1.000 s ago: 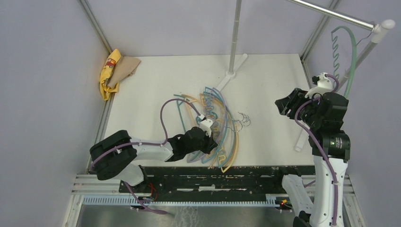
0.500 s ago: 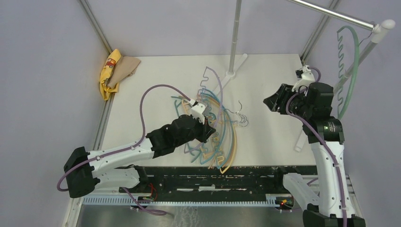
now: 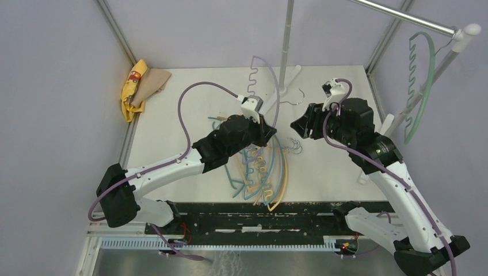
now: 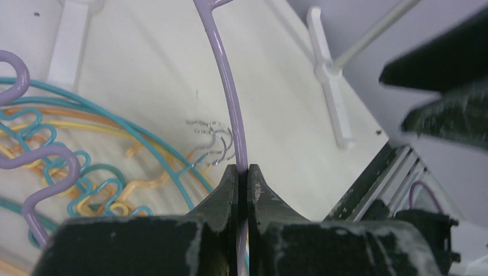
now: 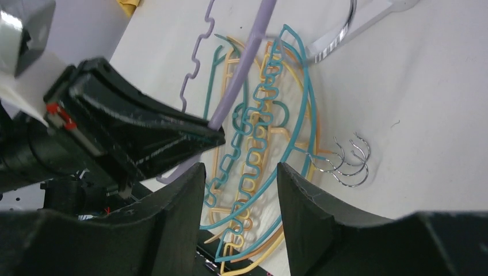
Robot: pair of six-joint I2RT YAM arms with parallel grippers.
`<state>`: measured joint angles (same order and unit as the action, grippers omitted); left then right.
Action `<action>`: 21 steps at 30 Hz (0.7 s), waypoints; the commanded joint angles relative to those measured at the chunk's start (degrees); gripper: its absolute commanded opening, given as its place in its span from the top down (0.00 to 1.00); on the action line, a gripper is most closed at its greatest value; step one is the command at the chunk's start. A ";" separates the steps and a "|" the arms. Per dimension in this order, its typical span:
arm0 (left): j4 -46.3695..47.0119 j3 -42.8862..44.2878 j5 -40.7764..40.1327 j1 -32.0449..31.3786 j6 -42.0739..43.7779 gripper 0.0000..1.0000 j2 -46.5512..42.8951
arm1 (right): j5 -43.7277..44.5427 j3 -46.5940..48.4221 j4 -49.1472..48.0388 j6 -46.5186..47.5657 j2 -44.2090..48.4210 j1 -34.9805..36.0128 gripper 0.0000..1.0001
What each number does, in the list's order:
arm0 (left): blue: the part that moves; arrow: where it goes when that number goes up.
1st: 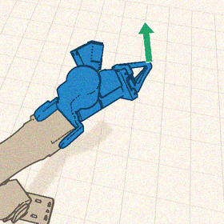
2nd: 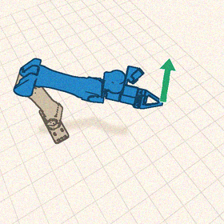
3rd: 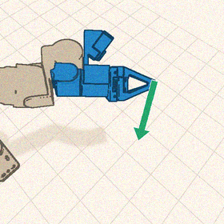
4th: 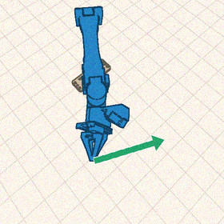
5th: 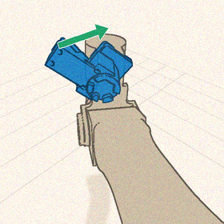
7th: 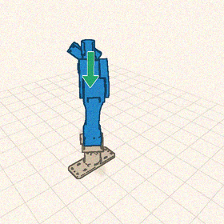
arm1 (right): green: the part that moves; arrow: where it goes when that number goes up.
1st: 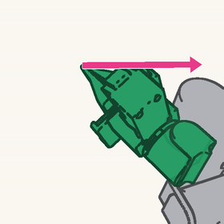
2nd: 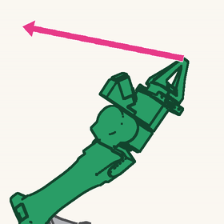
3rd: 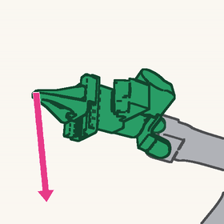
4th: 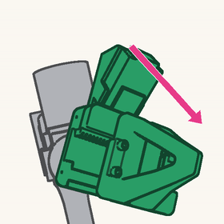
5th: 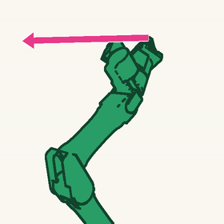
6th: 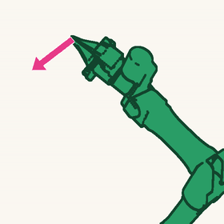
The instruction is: Organize the hangers
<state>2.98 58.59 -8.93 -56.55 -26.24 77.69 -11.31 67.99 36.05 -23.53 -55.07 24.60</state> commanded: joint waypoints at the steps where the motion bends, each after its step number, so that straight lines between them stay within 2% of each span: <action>1: 14.42 2.75 -1.06 3.50 -7.99 0.97 -0.25 | 4.00 -3.05 -4.95 -1.88 3.80 3.01 0.43; 5: 21.19 1.91 0.49 5.50 -13.86 0.97 0.82 | 5.26 -5.59 -6.54 -2.13 3.44 6.30 0.43; 14: 25.84 1.99 -1.70 5.55 -20.70 0.97 0.76 | 11.37 -5.92 -12.62 -0.67 -3.09 17.38 0.41; 21: 28.82 0.39 -0.92 5.62 -25.61 0.97 -0.64 | 14.19 -7.54 -18.45 -0.98 -5.60 19.83 0.39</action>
<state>24.18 58.67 -9.02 -50.87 -47.33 79.40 -0.21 61.08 24.58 -24.32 -60.55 43.57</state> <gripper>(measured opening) 0.066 0.612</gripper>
